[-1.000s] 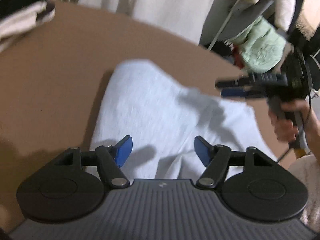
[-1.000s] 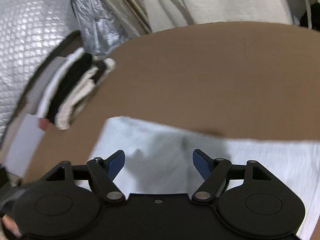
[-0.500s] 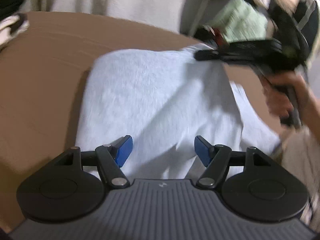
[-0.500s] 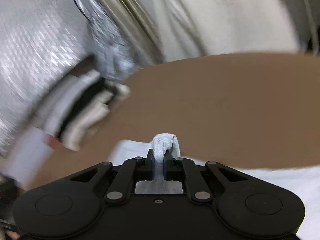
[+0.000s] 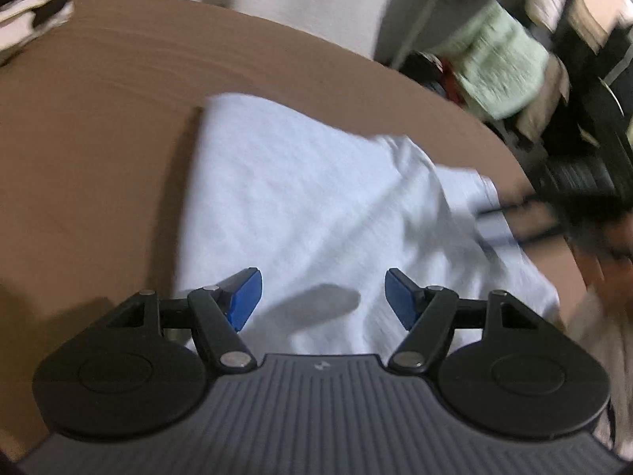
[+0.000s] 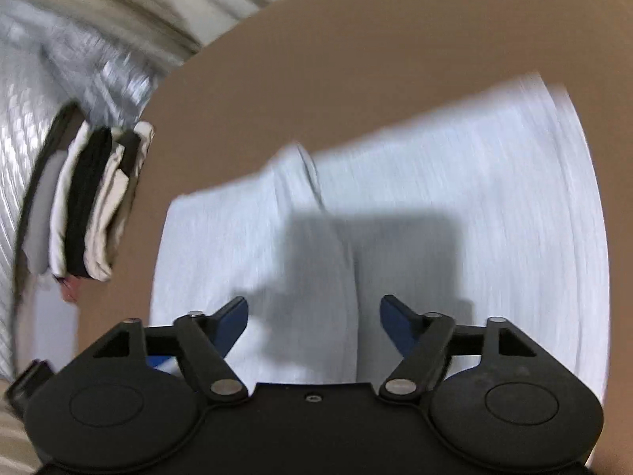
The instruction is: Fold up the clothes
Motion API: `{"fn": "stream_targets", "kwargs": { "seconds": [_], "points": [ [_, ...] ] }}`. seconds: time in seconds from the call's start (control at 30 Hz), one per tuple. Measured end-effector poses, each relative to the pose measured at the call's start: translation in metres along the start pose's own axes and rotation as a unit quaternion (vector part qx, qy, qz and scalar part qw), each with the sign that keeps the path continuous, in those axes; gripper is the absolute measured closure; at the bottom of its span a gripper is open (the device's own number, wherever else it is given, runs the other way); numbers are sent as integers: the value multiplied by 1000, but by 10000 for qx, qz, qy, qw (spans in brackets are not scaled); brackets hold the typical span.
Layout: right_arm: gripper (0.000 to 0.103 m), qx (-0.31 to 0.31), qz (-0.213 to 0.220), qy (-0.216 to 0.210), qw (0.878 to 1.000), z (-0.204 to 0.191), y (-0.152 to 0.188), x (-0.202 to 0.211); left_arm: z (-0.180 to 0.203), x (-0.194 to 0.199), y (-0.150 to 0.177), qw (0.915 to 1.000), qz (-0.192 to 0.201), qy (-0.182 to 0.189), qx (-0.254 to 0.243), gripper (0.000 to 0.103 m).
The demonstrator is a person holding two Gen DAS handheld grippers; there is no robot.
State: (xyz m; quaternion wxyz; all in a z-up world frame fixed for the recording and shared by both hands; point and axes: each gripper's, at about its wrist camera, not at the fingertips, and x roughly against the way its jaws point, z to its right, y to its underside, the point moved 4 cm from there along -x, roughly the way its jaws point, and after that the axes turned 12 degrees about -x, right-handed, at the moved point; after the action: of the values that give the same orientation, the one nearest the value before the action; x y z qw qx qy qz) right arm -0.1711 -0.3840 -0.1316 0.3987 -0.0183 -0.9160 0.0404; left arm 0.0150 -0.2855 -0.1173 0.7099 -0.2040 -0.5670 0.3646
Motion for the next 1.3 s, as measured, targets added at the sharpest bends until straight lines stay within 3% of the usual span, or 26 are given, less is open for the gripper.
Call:
{"fn": "stream_targets", "kwargs": {
  "seconds": [0.1, 0.23, 0.27, 0.3, 0.33, 0.37, 0.47, 0.6, 0.7, 0.77, 0.83, 0.87, 0.93, 1.07, 1.2, 1.3],
  "points": [
    [23, -399, -486, -315, 9975, 9, 36, -13, -3, -3, -1, 10000, 51, -39, 30, 35],
    [24, 569, -690, 151, 9959, -16, 69, -47, -3, -7, 3, 9997, -49, -189, -161, 35],
    [32, 860, -714, 307, 9933, -23, 76, -55, -4, -9, 4, 9996, -83, -216, -191, 35],
    [72, 1262, -694, 484, 9884, -31, 83, -60, -5, -11, 4, 9994, -117, -242, -220, 35],
    [85, 1900, -582, 706, 9775, -40, 89, -56, -5, -11, 5, 9993, -146, -258, -232, 35],
    [86, 2401, -516, 849, 9657, -49, 93, -52, -7, -12, 6, 9992, -175, -280, -241, 35],
    [93, 3040, -781, 993, 9442, -58, 96, -27, -9, -15, 6, 9984, -298, -352, -340, 36],
    [95, 3364, -1328, 1346, 9225, -40, 91, -7, -10, -18, 6, 9968, -459, -443, -488, 36],
    [86, 3143, -1970, 1409, 9179, -25, 92, -10, -8, -12, 9, 9955, -576, -502, -568, 36],
    [78, 3226, -1721, 1108, 9242, -35, 87, 1, -5, -5, 15, 9937, -746, -513, -658, 35],
    [43, 3238, -1330, 737, 9338, -46, 77, 15, -1, 0, 26, 9874, -1098, -615, -957, 35],
    [40, 3224, -1096, 533, 9387, -52, 70, 23, -1, 3, 28, 9853, -1154, -741, -1015, 35],
    [38, 3039, -757, 468, 9485, -53, 56, 23, 0, 7, 32, 9806, -1257, -997, -1123, 35],
    [37, 2502, -210, 693, 9655, -44, 25, 7, -29, 19, 38, 9759, -1305, -1654, -562, 34],
    [37, 2066, 241, 548, 9766, -41, -7, -17, -51, 35, 30, 9898, -754, -1203, 120, 38],
    [37, 2142, 389, 408, 9752, -42, -22, -34, -49, 40, 20, 9950, -322, -935, 120, 37]
  ]
}}
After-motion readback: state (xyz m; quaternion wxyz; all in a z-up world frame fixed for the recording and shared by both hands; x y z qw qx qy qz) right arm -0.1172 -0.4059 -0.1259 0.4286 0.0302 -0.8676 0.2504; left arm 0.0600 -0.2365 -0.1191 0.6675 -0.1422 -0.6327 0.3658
